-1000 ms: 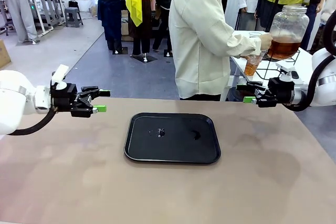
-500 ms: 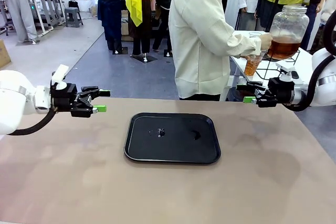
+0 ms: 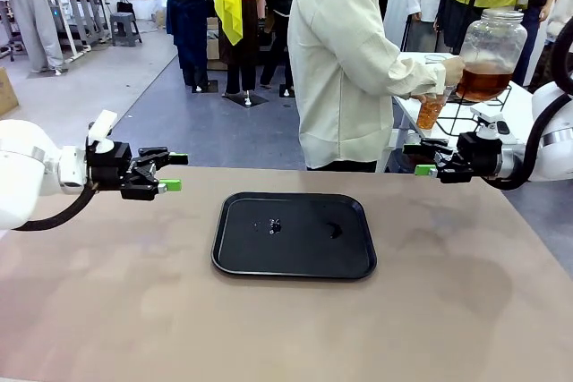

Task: Pour the drink into the iced cup.
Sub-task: Open the gripper to release the iced cup you were holding.

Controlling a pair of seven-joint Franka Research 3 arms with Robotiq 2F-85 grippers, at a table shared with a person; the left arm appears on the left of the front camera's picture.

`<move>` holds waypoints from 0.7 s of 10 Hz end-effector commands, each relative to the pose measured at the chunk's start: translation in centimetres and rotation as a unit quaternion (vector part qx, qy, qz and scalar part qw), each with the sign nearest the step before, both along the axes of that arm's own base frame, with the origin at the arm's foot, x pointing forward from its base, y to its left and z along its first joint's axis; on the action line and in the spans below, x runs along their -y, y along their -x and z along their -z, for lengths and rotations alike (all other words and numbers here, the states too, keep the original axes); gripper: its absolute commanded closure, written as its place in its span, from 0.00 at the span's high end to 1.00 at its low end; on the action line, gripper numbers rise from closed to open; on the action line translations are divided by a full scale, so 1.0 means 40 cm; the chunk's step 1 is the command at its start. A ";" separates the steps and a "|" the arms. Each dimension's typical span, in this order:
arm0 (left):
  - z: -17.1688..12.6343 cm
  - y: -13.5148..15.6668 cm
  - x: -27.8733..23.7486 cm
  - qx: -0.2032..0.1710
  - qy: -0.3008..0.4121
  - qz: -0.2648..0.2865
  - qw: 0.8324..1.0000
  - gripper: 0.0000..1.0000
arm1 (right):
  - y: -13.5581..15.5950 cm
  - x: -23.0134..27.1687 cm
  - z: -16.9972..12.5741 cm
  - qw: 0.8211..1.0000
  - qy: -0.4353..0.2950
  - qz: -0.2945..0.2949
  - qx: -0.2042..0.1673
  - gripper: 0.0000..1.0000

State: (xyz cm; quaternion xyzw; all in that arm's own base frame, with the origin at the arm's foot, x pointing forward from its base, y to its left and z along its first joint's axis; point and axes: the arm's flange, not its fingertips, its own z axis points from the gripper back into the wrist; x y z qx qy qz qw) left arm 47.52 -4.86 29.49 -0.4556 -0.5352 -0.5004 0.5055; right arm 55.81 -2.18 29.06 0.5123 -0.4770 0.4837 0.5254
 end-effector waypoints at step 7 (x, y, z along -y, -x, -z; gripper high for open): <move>-0.006 -0.004 0.001 0.001 -0.003 -0.002 1.000 1.00 | 0.000 -0.002 -0.006 1.000 0.000 -0.001 -0.001 1.00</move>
